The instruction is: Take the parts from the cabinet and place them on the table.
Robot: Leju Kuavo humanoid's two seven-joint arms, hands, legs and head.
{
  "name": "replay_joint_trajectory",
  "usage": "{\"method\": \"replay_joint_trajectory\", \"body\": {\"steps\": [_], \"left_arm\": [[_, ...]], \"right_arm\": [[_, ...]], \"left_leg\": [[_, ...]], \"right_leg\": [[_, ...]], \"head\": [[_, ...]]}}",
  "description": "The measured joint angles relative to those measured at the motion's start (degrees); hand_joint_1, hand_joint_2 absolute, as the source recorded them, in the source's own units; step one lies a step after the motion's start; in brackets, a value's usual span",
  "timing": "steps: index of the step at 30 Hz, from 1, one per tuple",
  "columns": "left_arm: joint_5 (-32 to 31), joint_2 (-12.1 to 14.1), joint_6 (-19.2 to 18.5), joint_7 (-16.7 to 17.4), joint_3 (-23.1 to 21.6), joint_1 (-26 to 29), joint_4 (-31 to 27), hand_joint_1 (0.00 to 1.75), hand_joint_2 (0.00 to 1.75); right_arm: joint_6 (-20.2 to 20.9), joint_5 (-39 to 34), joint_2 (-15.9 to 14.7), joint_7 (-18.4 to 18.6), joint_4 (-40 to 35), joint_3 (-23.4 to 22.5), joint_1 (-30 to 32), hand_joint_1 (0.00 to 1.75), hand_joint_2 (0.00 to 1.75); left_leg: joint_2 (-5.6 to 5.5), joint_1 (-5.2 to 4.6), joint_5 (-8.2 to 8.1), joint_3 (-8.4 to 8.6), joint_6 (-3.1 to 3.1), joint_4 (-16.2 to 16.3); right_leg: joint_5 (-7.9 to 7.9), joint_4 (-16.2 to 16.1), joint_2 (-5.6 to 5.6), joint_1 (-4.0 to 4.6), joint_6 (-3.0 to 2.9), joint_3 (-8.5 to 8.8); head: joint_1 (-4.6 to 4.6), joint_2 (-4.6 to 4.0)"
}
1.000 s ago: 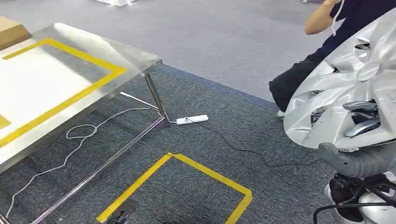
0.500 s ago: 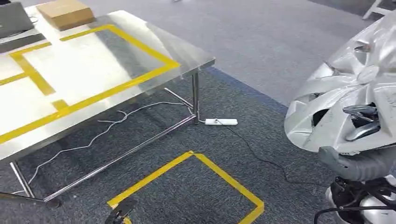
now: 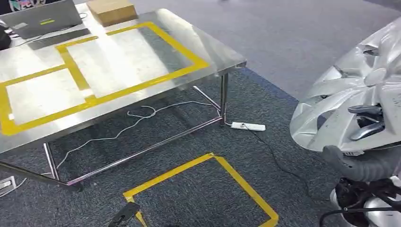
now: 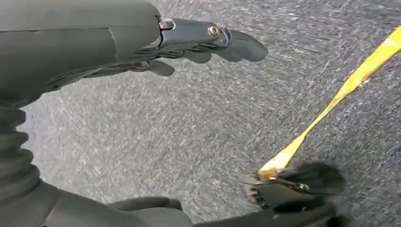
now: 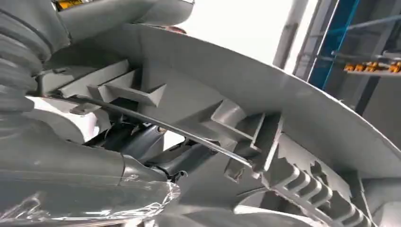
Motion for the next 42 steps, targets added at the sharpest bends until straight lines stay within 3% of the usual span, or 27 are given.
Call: {"method": "replay_joint_trajectory", "body": {"steps": [2, 4, 5, 6, 10, 11, 12, 13, 15, 16, 18, 20, 22, 25, 26, 27, 28, 29, 31, 32, 34, 36, 37, 39, 40, 41, 42], "left_arm": [[0.0, 0.0, 0.0, 0.0, 0.0, 0.1, 0.0, 0.0, 1.75], [0.0, 0.0, 0.0, 0.0, 0.0, 0.1, 0.0, 0.0, 1.75], [0.0, 0.0, 0.0, 0.0, 0.0, 0.0, 0.0, 0.0, 1.75], [0.0, 0.0, 0.0, 0.0, 0.0, -0.1, 0.0, 0.0, 1.75], [0.0, 0.1, 0.1, 0.0, 0.0, -0.1, 0.0, 0.0, 1.75], [0.0, 0.1, 0.1, 0.1, 0.0, 0.1, 0.0, 0.0, 1.75], [0.0, 0.1, 0.2, 0.1, 0.0, 0.2, 0.0, 0.0, 1.75], [0.0, 0.1, 0.1, 0.1, 0.0, 0.1, 0.0, 0.0, 1.75], [0.0, -0.1, 0.0, 0.1, 0.0, -0.1, 0.0, 0.0, 1.75], [0.0, -0.1, -0.1, 0.1, 0.0, 0.0, 0.0, 0.0, 1.75], [0.0, -0.1, -0.2, 0.1, 0.0, 0.0, 0.0, 0.0, 1.75], [0.0, -0.2, -0.3, 0.1, 0.0, 0.0, 0.0, 0.0, 1.75], [0.0, -0.1, -0.3, 0.1, 0.0, -0.1, 0.0, 0.0, 1.75], [0.0, 0.0, -0.3, 0.1, 0.0, 0.2, 0.0, 0.0, 1.75], [0.0, 0.3, -0.2, 0.1, 0.1, 0.3, 0.0, 0.0, 1.75], [0.0, 0.1, -0.2, 0.1, 0.1, 0.4, 0.0, 0.0, 1.75], [0.0, 0.1, -0.2, 0.1, 0.1, 0.3, 0.0, 0.0, 1.75], [0.0, 0.1, -0.1, 0.1, 0.1, 0.1, 0.0, 0.0, 1.75], [0.0, 0.0, -0.2, 0.1, 0.1, 0.0, 0.0, 0.0, 1.75], [0.0, 0.0, -0.2, 0.1, 0.1, 0.0, 0.0, 0.0, 1.75], [0.0, 0.0, -0.2, 0.1, 0.1, 0.0, 0.0, 0.0, 1.75], [0.0, 0.1, -0.3, 0.1, 0.1, 0.0, 0.0, 0.0, 1.75], [0.1, 0.1, -0.3, 0.0, 0.1, -0.1, 0.0, 0.0, 1.75], [0.2, 0.1, -0.3, -0.6, 0.2, 0.1, 0.0, 0.0, 1.75], [0.2, 0.1, -0.2, -1.0, 0.4, 0.4, 0.0, 0.0, 1.75], [0.4, 0.2, -0.3, -1.2, 0.5, 0.6, 0.0, 0.0, 1.75], [0.6, 0.1, -0.7, -1.2, 0.6, 0.6, 0.0, 0.0, 1.75]], "right_arm": [[0.0, 0.0, 0.0, 0.0, 0.0, 0.0, 0.1, 1.75, 1.75], [0.0, 0.0, 0.0, 0.0, 0.0, 0.0, 0.1, 1.75, 1.75], [0.0, 0.0, 0.0, 0.0, 0.0, 0.0, 0.1, 1.75, 1.75], [0.0, 0.0, 0.0, 0.0, 0.0, 0.0, 0.1, 1.75, 1.75], [0.0, 0.0, -0.1, 0.0, 0.0, 0.0, 0.0, 1.75, 1.75], [0.0, 0.0, -0.1, 0.0, 0.0, 0.0, 0.1, 1.75, 1.75], [0.0, 0.0, -0.2, 0.0, 0.0, 0.0, 0.1, 1.75, 1.75], [0.0, 0.0, -0.2, 0.0, 0.0, 0.0, 0.0, 1.75, 1.75], [0.0, 0.0, -0.4, -0.1, 0.0, -0.1, 0.1, 1.75, 1.75], [0.0, 0.0, -0.4, -0.1, 0.1, -0.1, 0.1, 1.75, 1.75], [0.0, 0.0, -0.4, -0.1, 0.3, -0.1, 0.1, 1.75, 1.75], [0.0, 0.0, -0.4, 0.0, 0.3, -0.1, 0.1, 1.75, 1.75], [0.0, 0.0, -0.4, -0.1, 0.4, -0.2, -0.1, 1.75, 1.75], [0.1, -0.1, -0.4, -0.1, 0.5, -0.2, 0.0, 1.75, 1.75], [0.1, -0.2, -0.4, 0.0, 0.5, -0.2, -0.1, 1.75, 1.75], [0.1, -0.2, -0.4, 0.0, 0.5, -0.2, -0.2, 1.75, 1.75], [0.0, -0.4, -0.4, -0.1, 0.5, -0.3, -0.2, 1.75, 1.75], [0.0, -0.4, -0.4, -0.1, 0.5, -0.3, -0.1, 1.75, 1.75], [0.1, -0.4, -0.5, -0.1, 0.5, -0.3, -0.1, 1.75, 1.75], [0.1, -0.4, -0.5, -0.1, 0.5, -0.3, -0.1, 1.75, 1.75], [0.1, -0.4, -0.5, -0.1, 0.6, -0.3, -0.1, 1.75, 1.75], [0.1, -0.4, -0.5, -0.1, 0.6, -0.3, -0.2, 1.75, 1.75], [0.1, -0.4, -0.5, -0.2, 0.6, -0.4, -0.3, 1.75, 1.75], [0.0, -0.6, -0.5, -0.3, 0.6, -0.6, -0.3, 1.75, 1.75], [0.0, -0.9, -0.5, -0.5, 0.6, -0.6, -0.3, 1.75, 1.75], [0.0, -1.0, -0.5, -0.6, 0.6, -0.8, -0.2, 1.75, 1.75], [0.1, -1.2, -0.6, -0.6, 0.6, -0.9, -0.2, 1.75, 1.75]], "left_leg": [[0.04, 0.03, 0.46, -1.07, 0.13, 2.2], [0.62, -0.16, 5.42, 3.03, 0.87, -5.9], [2.17, -0.52, 7.23, 5.63, 1.43, -10.5], [5.32, -1.29, 7.19, 7.48, 1.96, -13.8], [3.0, -1.4, 6.74, 7.53, 2.46, -15.2], [2.25, -0.7, 7.08, 8.11, 2.78, -15.8], [1.58, -0.57, 7.08, 8.24, 2.84, -15.9], [0.93, -0.42, 7.14, 8.23, 3.07, -15.9], [-0.55, -0.41, 7.09, 8.2, 3.17, -15.9], [-1.31, -0.41, 7.09, 8.25, 3.17, -15.8], [-3.02, -0.34, 7.1, 8.32, 3.15, -15.8], [-4.72, -0.14, 7.08, 8.44, 2.86, -15.7], [-6.24, -0.3, 7.06, 7.7, 2.11, -14.9], [-8.15, 0.28, 7.71, 6.91, 1.2, -15.2], [-8.39, 0.24, 7.49, 6.79, 1.01, -15.0], [-4.94, -0.38, 6.77, 6.48, 0.57, -14.2], [-2.21, -0.39, 5.14, 5.24, 0.2, -11.7], [-0.66, -0.2, 2.75, 2.9, -0.05, -6.9], [0.02, 0.13, 0.45, -0.55, -0.13, -0.1], [0.03, 0.19, 0.81, -0.78, -0.07, 0.3], [0.16, 0.12, 4.3, 1.42, 0.39, -4.0], [1.82, -0.36, 8.07, 6.08, 1.41, -12.3], [2.49, -0.73, 7.23, 7.24, 1.64, -14.1], [2.25, -0.71, 6.88, 7.24, 1.52, -14.9], [2.1, -0.51, 7.13, 7.44, 1.17, -15.2], [2.06, -0.54, 7.03, 7.45, 0.92, -15.2], [2.05, -0.54, 7.01, 7.42, 0.97, -15.2]], "right_leg": [[-0.09, 0.0, -1.46, 0.09, -0.12, 0.08], [-0.21, 0.0, -3.01, 0.37, -0.15, 0.21], [-0.32, 0.0, -3.62, 0.51, -0.07, 0.4], [-0.53, 0.0, -4.18, 0.84, 0.19, 0.5], [-0.92, -0.3, -6.89, 1.18, 1.27, 1.07], [-1.34, -0.2, -6.11, 0.93, 1.82, 0.69], [-2.32, 1.2, -2.54, 0.78, 2.16, 0.45], [-4.4, 4.9, -0.68, 0.68, 2.25, -1.29], [-8.27, 14.3, 0.48, 0.68, 2.45, -6.12], [-8.68, 17.0, 0.53, 0.69, 2.44, -7.72], [-5.42, 14.4, 0.58, 0.63, 2.4, -7.16], [-0.1, 4.8, 2.04, 0.34, 2.42, -2.73], [-0.17, -0.4, 7.21, -0.78, 2.55, 0.08], [-0.21, 0.3, 5.37, -0.09, 1.66, -0.41], [-0.11, 0.0, 4.29, -0.59, 1.24, -0.21], [-0.13, 0.0, 3.69, -0.52, 1.05, -0.04], [-0.23, 0.0, 2.9, -0.45, 0.62, 0.06], [-0.29, 0.0, 1.97, -0.28, 0.39, 0.07], [-0.44, 0.0, 0.19, -0.16, 0.18, 0.1], [-0.52, 0.0, -0.57, -0.12, 0.09, 0.16], [-0.71, 0.0, -1.96, 0.04, 0.16, 0.36], [-1.0, 0.0, -2.93, 0.18, 0.54, 0.79], [-1.32, 0.2, -3.18, 0.64, 1.03, 0.57], [-1.23, -0.1, -3.74, 0.6, 1.36, 0.68], [-1.43, -0.1, -3.78, 0.75, 1.15, 0.69], [-1.19, -0.4, -3.7, 0.82, 0.37, 0.72], [-1.17, -0.6, -3.7, 0.8, 0.47, 1.13]], "head": [[-0.02, 0.0], [0.0, 0.0], [-0.04, 0.0], [0.02, 0.0], [0.02, 0.0], [-0.02, 0.0], [0.29, 0.0], [0.44, 0.0], [0.72, 0.0], [0.68, 0.0], [0.7, 0.0], [0.7, 0.0], [0.68, 0.0], [0.61, 0.0], [0.59, 0.0], [0.61, 0.0], [-0.41, 0.0], [-0.26, 0.0], [-0.35, 0.0], [-0.33, 0.0], [-0.33, 0.0], [-0.33, 0.0], [-0.29, 0.0], [-0.17, 0.0], [-0.37, 0.0], [-0.17, 0.0], [-0.24, 0.0]]}}
